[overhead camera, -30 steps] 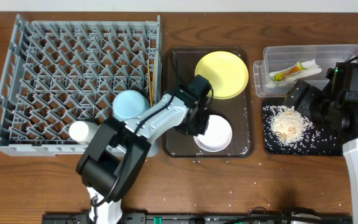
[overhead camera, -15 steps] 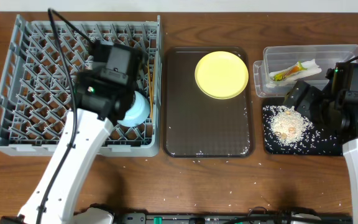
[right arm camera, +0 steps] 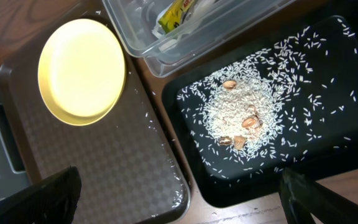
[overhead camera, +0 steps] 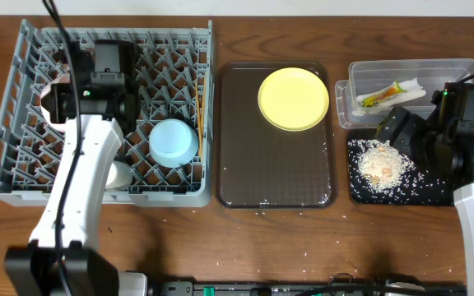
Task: Sort waste into correct bins and load items into the dishwasher
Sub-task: 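Carry white bowl into rack and set it down with left gripper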
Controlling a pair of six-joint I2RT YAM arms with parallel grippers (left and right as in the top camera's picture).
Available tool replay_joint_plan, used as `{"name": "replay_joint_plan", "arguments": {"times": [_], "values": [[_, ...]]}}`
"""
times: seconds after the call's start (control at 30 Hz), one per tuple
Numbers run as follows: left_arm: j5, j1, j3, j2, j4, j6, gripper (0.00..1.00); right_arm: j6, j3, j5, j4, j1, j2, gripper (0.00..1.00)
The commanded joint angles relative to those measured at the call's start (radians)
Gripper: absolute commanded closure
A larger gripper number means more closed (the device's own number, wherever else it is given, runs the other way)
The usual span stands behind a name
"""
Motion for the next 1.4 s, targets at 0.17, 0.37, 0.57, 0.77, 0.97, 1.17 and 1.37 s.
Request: {"name": "replay_joint_plan", "arguments": {"times": [0.17,0.37,0.57,0.77,0.97,1.17,1.37], "values": [[-0.225,-0.038,-0.031,0.189,0.087,-0.001,0.93,-0.005,-0.003,-0.004,-0.002,0.009,-0.005,0.01],[-0.242,-0.06,-0.031,0.266,0.098,-0.036,0.93,-0.005,-0.003,-0.004,-0.002,0.009,-0.005,0.01],[-0.243,-0.068,-0.031,0.312,0.105,-0.066,0.93,-0.005,-0.003,-0.004,-0.002,0.009,-0.005,0.01],[-0.242,-0.118,-0.031,0.316,0.105,-0.087,0.92,-0.005,-0.003,-0.004,-0.002,0.009,-0.005,0.01],[-0.257,-0.132,-0.033,0.316,0.073,-0.096,0.92,-0.005,-0.003,-0.004,-0.002,0.009,-0.005,0.01],[-0.192,-0.144,-0.034,0.316,0.042,-0.127,0.91,-0.005,-0.003,-0.004,-0.002,0.009,-0.005,0.01],[-0.082,-0.191,-0.051,0.316,0.024,-0.145,0.87,-0.005,-0.003,-0.004,-0.002,0.009,-0.005,0.01]]}}
